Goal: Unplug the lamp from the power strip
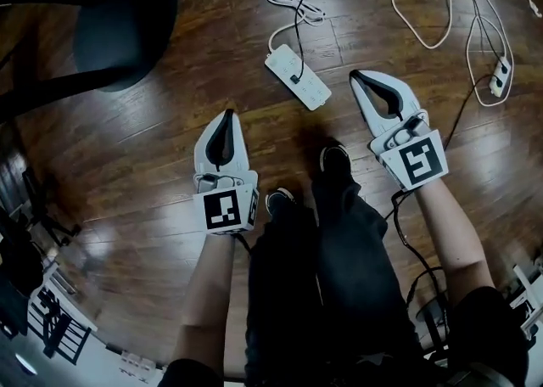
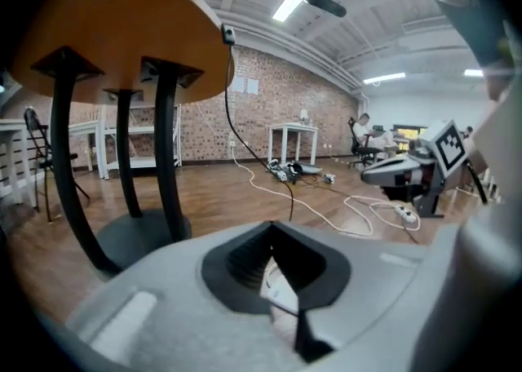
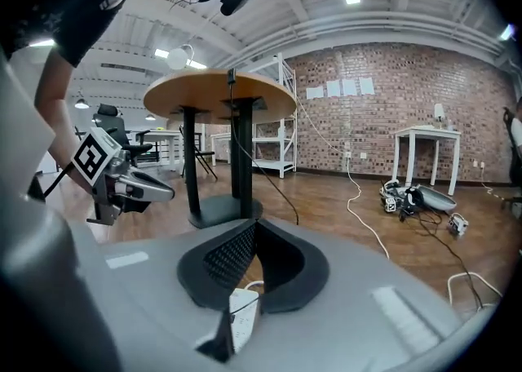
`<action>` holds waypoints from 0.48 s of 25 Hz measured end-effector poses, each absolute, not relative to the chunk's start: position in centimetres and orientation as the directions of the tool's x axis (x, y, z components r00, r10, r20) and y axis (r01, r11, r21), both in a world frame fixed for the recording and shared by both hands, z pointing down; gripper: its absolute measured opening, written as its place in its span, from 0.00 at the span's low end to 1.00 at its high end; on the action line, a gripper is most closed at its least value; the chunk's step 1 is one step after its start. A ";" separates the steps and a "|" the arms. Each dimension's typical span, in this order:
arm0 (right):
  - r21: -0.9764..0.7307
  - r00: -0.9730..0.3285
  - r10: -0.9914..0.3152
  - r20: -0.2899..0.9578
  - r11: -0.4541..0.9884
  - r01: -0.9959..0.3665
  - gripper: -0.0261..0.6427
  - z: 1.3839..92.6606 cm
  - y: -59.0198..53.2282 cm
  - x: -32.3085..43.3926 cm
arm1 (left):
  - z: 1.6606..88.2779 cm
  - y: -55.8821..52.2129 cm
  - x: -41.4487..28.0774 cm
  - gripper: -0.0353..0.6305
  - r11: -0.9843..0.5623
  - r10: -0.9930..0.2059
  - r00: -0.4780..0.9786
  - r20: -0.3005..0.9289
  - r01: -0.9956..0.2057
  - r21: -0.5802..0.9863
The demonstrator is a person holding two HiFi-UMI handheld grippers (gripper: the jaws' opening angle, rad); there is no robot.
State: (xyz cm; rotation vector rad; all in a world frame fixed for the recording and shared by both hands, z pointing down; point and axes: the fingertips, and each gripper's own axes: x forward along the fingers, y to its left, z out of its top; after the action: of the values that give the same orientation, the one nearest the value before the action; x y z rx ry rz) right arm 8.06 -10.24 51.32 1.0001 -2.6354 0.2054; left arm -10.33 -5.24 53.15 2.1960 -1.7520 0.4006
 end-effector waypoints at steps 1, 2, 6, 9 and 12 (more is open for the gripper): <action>-0.019 -0.709 -0.621 0.335 0.748 -0.664 0.05 52.9 -10.3 8.2 | 54.9 -5.6 -10.0 0.06 -0.231 -0.887 0.238 0.396 -0.971 0.065; -0.013 -0.714 -0.622 0.321 0.751 -0.660 0.05 54.4 -10.4 8.3 | 56.6 -6.0 -9.6 0.06 -0.254 -0.882 0.258 0.394 -0.965 0.062; -0.048 -0.697 -0.626 0.349 0.731 -0.681 0.05 60.2 -10.8 8.4 | 62.2 -8.3 -8.8 0.06 -0.317 -0.862 0.314 0.397 -0.946 0.061; -0.059 -0.696 -0.627 0.348 0.727 -0.684 0.05 63.9 -11.1 8.3 | 66.0 -9.7 -8.5 0.06 -0.346 -0.849 0.346 0.399 -0.935 0.074; -0.064 -0.702 -0.628 0.336 0.728 -0.682 0.05 67.1 -11.3 8.0 | 68.9 -10.6 -8.6 0.06 -0.375 -0.849 0.354 0.391 -0.927 0.024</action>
State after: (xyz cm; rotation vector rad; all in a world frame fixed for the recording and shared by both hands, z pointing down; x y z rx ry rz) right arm 8.00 -11.32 67.11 1.0266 -2.6410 0.2651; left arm -8.62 -10.60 68.90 2.3756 -1.5932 0.4640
